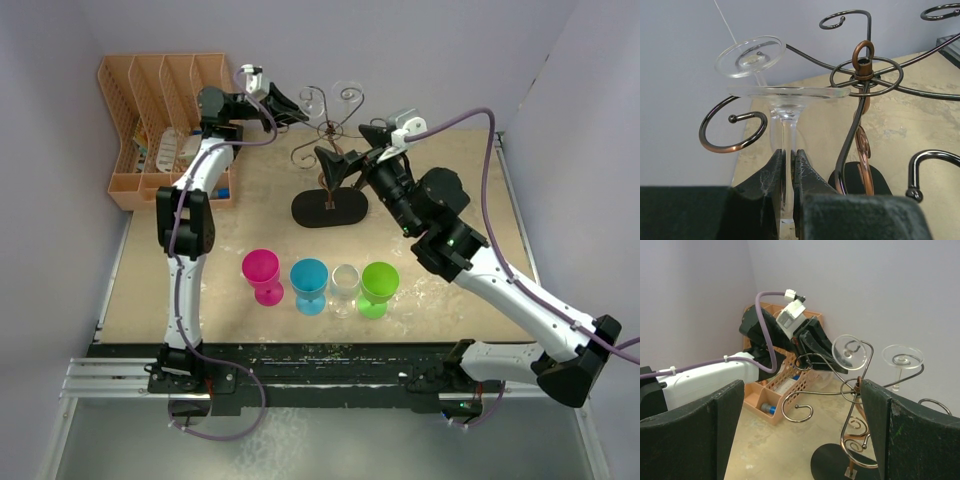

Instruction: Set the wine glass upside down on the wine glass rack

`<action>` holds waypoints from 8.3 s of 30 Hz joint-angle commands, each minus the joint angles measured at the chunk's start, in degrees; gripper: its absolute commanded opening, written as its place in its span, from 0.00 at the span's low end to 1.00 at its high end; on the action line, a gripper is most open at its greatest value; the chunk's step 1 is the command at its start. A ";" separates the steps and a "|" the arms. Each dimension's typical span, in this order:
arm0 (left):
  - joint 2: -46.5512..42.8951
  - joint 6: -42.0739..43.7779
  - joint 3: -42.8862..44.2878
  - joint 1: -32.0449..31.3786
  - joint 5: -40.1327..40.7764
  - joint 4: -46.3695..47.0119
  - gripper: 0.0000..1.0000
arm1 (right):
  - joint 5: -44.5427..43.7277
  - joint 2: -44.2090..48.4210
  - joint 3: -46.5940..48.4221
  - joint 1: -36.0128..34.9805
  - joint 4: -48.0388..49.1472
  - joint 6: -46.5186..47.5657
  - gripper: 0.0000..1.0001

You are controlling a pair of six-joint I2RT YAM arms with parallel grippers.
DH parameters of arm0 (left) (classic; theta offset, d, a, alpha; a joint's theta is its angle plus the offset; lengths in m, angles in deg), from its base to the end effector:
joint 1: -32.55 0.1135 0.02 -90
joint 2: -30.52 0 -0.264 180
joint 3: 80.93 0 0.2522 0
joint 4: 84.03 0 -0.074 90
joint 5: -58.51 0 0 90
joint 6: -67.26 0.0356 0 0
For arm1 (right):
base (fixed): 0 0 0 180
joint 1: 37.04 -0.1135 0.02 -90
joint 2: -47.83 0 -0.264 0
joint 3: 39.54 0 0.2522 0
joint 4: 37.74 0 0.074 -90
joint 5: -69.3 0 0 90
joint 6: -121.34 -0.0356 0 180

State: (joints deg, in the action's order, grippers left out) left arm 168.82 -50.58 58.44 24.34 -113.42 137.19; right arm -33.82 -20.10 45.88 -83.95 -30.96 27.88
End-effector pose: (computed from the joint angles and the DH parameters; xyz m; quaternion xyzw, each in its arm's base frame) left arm 0.5173 -0.1102 0.3470 0.5388 0.4031 -0.4658 0.5747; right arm 0.1838 0.1847 0.4786 -0.1104 0.5363 0.2990 0.7815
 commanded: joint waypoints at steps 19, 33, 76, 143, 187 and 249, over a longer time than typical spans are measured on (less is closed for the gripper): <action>3.79 2.74 7.96 -3.14 9.09 -1.21 0.00 | 5.10 0.70 0.59 0.42 3.32 -3.22 1.00; 5.56 9.14 9.06 -4.10 21.18 -4.15 0.00 | 6.13 -0.05 1.43 0.37 3.00 -2.88 1.00; -9.13 14.30 -11.91 -0.60 15.96 -1.89 0.69 | 7.53 0.25 -0.25 0.42 4.57 -3.74 1.00; -58.37 56.46 -46.52 -7.03 56.54 -121.27 0.93 | 20.94 12.58 -0.60 0.39 -34.56 -3.01 1.00; -86.25 80.58 -41.82 -7.32 36.91 -40.64 0.00 | 30.45 5.60 0.77 23.10 9.80 -42.58 0.99; -72.22 130.10 -68.82 -27.94 40.98 -3.65 0.00 | 34.66 -20.88 5.65 15.83 72.13 -65.58 0.00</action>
State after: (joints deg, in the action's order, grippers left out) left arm 96.32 78.75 -10.74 -3.22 -73.21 132.53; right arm -2.46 -42.04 49.60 -66.66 38.52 -38.88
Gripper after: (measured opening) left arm 0.009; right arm 0.037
